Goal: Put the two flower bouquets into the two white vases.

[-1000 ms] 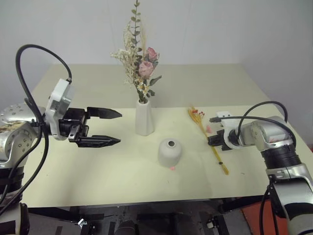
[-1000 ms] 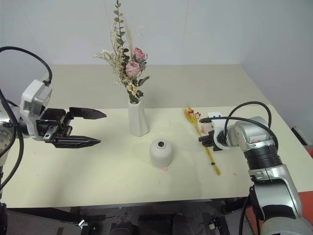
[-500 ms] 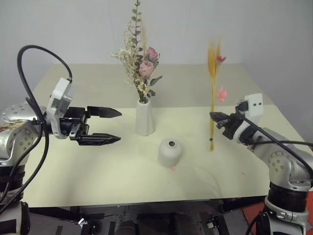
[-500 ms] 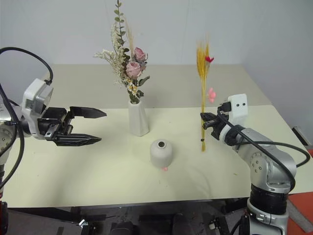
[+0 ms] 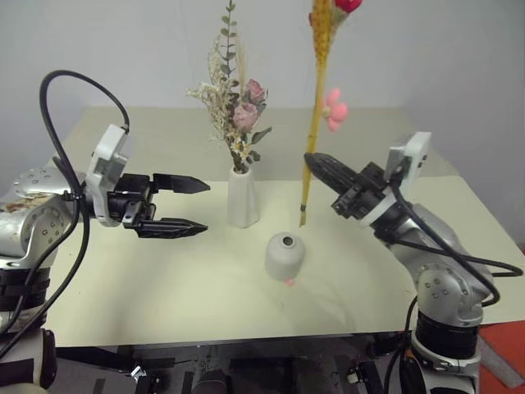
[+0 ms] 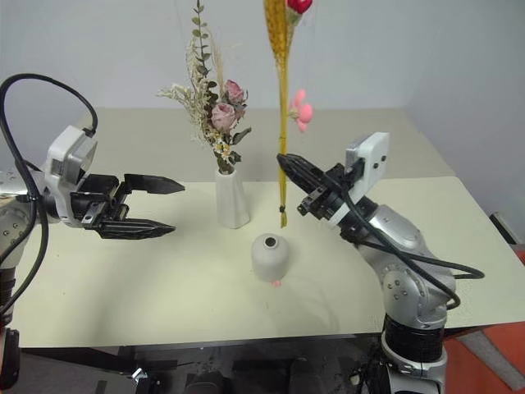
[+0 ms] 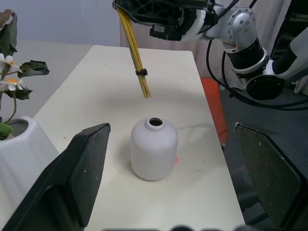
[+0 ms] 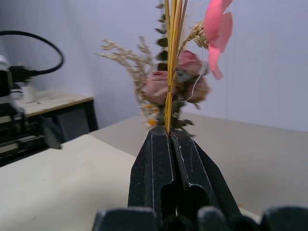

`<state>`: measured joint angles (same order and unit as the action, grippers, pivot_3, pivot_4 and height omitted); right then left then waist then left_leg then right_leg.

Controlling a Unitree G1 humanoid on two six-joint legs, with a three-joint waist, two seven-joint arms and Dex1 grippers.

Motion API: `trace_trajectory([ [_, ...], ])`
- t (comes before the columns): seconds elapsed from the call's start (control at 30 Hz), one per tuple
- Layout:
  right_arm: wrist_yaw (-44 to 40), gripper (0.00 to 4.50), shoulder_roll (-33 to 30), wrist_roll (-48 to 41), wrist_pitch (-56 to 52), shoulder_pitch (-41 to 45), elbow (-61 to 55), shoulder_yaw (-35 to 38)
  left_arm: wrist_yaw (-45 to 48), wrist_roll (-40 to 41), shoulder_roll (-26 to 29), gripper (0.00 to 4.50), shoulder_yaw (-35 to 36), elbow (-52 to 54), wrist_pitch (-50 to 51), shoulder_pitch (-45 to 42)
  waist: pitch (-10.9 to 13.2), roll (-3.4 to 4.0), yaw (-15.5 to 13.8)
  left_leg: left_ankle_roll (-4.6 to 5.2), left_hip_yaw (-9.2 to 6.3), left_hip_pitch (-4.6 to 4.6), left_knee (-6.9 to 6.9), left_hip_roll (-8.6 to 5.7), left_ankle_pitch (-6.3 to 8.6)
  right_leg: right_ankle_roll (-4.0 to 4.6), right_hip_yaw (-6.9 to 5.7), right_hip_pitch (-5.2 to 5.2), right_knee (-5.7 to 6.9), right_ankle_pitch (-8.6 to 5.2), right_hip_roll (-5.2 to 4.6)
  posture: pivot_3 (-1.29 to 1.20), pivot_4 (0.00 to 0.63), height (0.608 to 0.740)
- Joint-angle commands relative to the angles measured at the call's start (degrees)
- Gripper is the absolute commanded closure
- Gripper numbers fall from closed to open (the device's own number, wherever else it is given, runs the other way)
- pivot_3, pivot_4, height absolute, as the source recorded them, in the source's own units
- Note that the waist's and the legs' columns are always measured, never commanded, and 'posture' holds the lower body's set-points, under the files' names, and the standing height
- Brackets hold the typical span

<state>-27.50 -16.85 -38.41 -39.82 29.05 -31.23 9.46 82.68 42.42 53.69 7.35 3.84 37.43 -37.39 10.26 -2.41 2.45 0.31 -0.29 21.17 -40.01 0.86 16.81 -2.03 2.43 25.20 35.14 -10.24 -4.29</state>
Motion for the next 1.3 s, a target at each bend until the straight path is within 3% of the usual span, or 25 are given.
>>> trace_trajectory([
  [0.03, 0.0, 4.47, 0.8, 0.1, 3.6, 0.4, -1.3, -2.0, 0.1, 0.3, 0.0, 0.0, 0.3, 0.9, -0.4, -1.3, 0.0, 0.0, 0.0, 0.0, 0.0, 0.0, 0.0, 0.0, 0.0, 0.0, 0.0, 0.0, 0.01, 0.0, 0.0, 0.0, 0.15, 0.74],
  [0.43, -0.3, 4.47, 0.9, 0.5, 6.3, -2.4, -0.6, -6.2, 1.6, 1.5, 1.4, 0.0, 0.7, 1.3, 1.1, -1.4, 0.0, 0.01, 0.0, 0.0, 0.0, 0.0, 0.01, 0.0, 0.0, 0.0, -0.01, 0.01, 0.01, 0.0, 0.01, 0.0, 0.15, 0.74],
  [1.3, -1.2, 4.47, 0.7, 3.4, 9.7, -6.6, 2.9, -7.8, 3.3, 2.4, 2.1, 0.0, 1.7, 0.5, 1.6, -2.3, 0.0, 0.01, 0.0, 0.0, -0.01, 0.0, 0.0, 0.0, 0.0, 0.01, -0.01, 0.01, 0.01, -0.01, 0.01, 0.0, 0.15, 0.74],
])
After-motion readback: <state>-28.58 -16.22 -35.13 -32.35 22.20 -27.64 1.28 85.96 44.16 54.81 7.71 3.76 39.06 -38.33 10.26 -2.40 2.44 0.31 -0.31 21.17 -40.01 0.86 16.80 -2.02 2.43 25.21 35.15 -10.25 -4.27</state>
